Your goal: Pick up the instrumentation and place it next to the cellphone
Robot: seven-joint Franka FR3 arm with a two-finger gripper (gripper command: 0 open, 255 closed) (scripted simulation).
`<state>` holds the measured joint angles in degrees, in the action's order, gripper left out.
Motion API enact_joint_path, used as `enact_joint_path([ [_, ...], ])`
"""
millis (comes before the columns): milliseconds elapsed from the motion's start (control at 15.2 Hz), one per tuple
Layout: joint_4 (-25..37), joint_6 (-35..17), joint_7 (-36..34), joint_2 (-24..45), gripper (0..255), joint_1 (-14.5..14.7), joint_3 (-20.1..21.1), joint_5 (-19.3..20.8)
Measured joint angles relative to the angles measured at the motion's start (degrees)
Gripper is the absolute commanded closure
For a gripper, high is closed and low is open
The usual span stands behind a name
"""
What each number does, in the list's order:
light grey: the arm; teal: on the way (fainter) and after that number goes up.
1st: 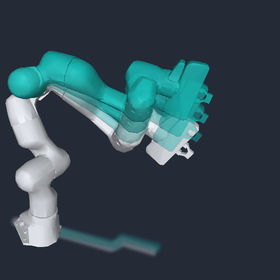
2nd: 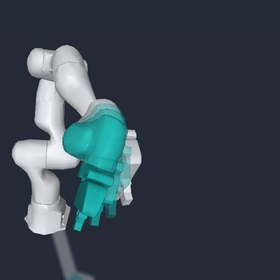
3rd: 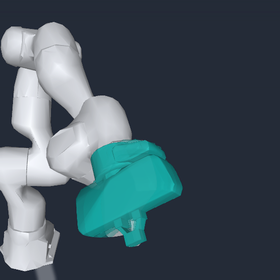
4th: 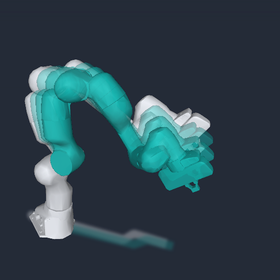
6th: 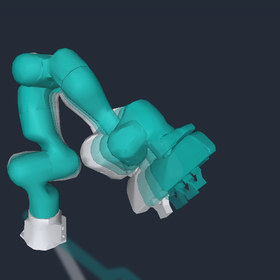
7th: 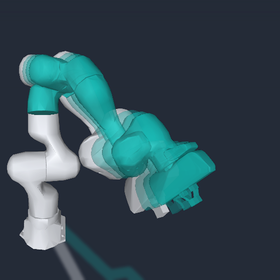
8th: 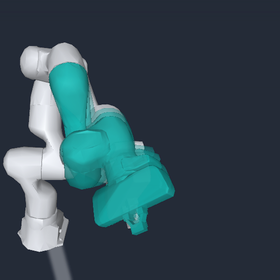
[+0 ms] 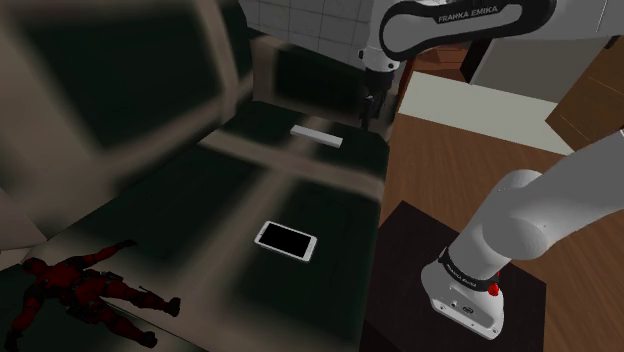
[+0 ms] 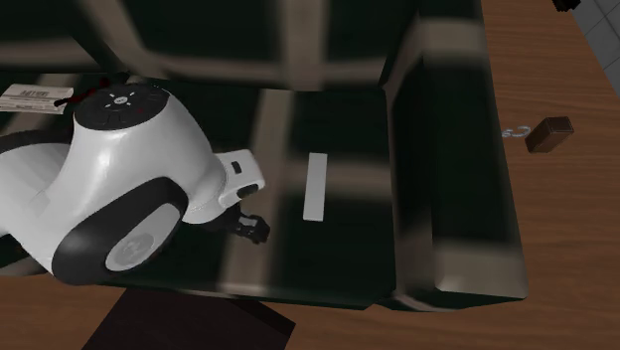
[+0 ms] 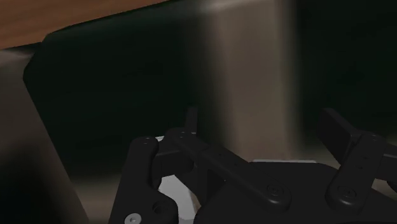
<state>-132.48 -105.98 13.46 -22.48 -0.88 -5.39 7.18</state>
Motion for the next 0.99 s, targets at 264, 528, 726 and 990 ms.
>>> enact_joint_path([
  [264, 3.3, -5.7, 2.5, 8.1, 0, -0.3, -1.8, -0.8],
  [528, 7.8, -10.4, 4.8, 16.6, 0, -0.4, -2.9, -2.5],
  [726, 12.7, -12.6, 6.8, 23.2, 0, -0.6, -3.5, -4.2],
  [990, 19.4, -15.0, 9.8, 31.7, 0, -1.6, -3.9, -6.7],
])
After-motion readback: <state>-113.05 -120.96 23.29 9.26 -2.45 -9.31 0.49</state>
